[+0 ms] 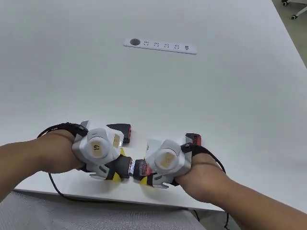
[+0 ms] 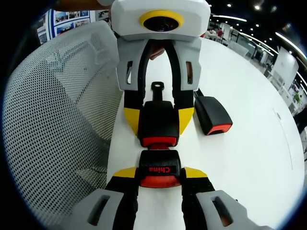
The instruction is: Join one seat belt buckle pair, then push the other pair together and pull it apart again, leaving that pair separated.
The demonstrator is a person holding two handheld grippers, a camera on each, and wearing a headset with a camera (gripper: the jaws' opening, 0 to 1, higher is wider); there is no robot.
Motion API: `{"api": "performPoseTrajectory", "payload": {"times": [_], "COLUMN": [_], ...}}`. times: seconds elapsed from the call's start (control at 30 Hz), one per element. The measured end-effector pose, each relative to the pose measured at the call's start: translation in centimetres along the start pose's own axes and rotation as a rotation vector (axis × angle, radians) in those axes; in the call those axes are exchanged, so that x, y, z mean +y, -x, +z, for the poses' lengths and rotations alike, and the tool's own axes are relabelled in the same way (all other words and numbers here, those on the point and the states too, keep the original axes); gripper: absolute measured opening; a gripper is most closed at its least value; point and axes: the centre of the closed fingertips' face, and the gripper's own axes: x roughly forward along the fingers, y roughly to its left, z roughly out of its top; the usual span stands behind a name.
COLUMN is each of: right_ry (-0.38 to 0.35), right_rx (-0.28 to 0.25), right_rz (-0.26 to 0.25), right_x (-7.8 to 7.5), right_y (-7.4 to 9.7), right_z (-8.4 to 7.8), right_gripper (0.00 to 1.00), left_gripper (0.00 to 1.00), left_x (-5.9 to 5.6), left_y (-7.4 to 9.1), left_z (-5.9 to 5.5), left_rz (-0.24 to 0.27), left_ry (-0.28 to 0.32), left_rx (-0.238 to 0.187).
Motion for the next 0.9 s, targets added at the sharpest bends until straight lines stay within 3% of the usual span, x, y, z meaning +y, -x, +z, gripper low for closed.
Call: {"api": "performPoseTrajectory", "payload": {"times": [0.13,0.17,0.2,0.9], "right_ry": [0.001,-0.017,0.006,-0.005], "right_rx": [0.000,-0.027,-0.002,0.002], "right_rz": [-0.003,-0.009,-0.006,-0.025], "right_x": [0.1,0.2,0.4,-0.3], "right_y": [0.0,0.2,0.6,0.2], "right_z": [0.2,0.5,0.0,0.0], "right_gripper": [0.30,0.30,0.30,0.31], "left_gripper": [0.34,0.34,0.34,0.35], "left_x": [0.0,0.1,0.2,0.0], "left_y": [0.0,0.4,0.9,0.7], "left_z": [0.0,0.0,0.0,0.2], "left_rz": [0.002,0.008,0.008,0.011], "left_ry": [0.002,0.013,0.015,0.007], "left_rx": [-0.003,-0.005,-0.010,0.001]}}
